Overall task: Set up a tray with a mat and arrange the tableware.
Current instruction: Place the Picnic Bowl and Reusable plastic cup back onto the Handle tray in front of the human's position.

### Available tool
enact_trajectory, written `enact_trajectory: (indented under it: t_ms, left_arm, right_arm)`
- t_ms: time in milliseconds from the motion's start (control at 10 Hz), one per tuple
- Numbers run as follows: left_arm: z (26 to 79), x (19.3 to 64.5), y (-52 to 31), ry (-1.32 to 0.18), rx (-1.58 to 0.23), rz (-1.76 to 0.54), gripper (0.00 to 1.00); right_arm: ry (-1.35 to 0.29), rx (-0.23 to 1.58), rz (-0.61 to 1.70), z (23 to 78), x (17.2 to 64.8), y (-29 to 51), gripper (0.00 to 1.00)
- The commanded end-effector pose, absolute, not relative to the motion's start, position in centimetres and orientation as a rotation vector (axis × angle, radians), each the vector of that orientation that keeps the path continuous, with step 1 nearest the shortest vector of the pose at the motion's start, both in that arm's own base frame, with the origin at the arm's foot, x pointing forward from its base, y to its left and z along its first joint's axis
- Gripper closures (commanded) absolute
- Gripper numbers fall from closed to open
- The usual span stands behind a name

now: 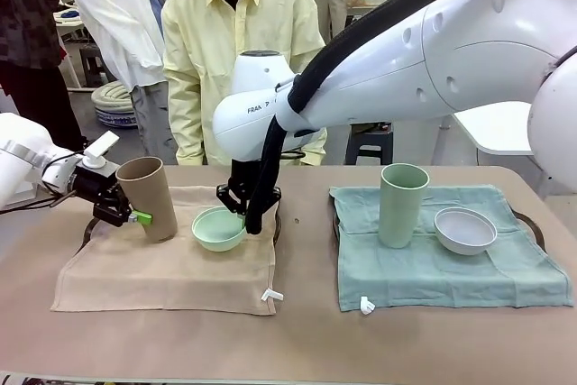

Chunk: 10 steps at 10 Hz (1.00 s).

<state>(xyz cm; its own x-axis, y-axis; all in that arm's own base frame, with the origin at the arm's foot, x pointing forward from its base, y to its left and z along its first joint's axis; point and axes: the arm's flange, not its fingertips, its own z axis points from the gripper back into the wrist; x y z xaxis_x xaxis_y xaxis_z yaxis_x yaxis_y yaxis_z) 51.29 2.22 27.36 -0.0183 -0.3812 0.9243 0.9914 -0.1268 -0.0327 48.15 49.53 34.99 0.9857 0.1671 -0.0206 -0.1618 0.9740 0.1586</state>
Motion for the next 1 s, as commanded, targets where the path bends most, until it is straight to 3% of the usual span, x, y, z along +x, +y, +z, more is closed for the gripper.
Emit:
enact_trajectory:
  t_ms: [0, 100, 200, 300, 400, 500, 600, 700, 900]
  left_arm:
    - [27.2, 52.1, 1.9, -0.831, -0.989, -1.445, 0.16]
    - [27.0, 52.3, 1.8, -0.814, -0.978, -1.43, 0.16]
    - [26.9, 52.3, 1.8, -0.808, -0.976, -1.42, 0.0]
    - [27.1, 52.3, 1.7, -0.804, -0.978, -1.417, 0.0]
    - [27.5, 52.2, 2.1, -0.812, -0.977, -1.405, 0.0]
    - [28.0, 52.1, 2.6, -0.814, -0.974, -1.385, 0.0]
    - [28.4, 52.0, 3.2, -0.791, -0.965, -1.376, 0.0]
    - [28.8, 52.0, 4.0, -0.765, -0.931, -1.34, 0.0]
    - [29.4, 52.0, 5.8, -0.71, -0.901, -1.294, 0.0]
  right_arm:
    - [0.04, 0.172, 0.183, 34.8, 48.4, 49.4, 0.96]
    - [0.042, 0.172, 0.182, 34.8, 48.4, 49.4, 0.96]
    - [0.043, 0.174, 0.184, 34.8, 48.4, 49.4, 0.96]
    - [0.047, 0.179, 0.192, 34.9, 48.3, 49.4, 0.45]
    - [0.046, 0.173, 0.189, 35.1, 48.1, 49.1, 0.38]
    - [0.043, 0.168, 0.179, 35.7, 47.9, 48.8, 0.0]
    - [0.034, 0.166, 0.172, 36.4, 47.6, 48.4, 0.19]
    - [0.027, 0.161, 0.167, 37.1, 47.1, 48.0, 0.0]
    - [-0.002, 0.174, 0.151, 38.8, 46.3, 47.1, 0.0]
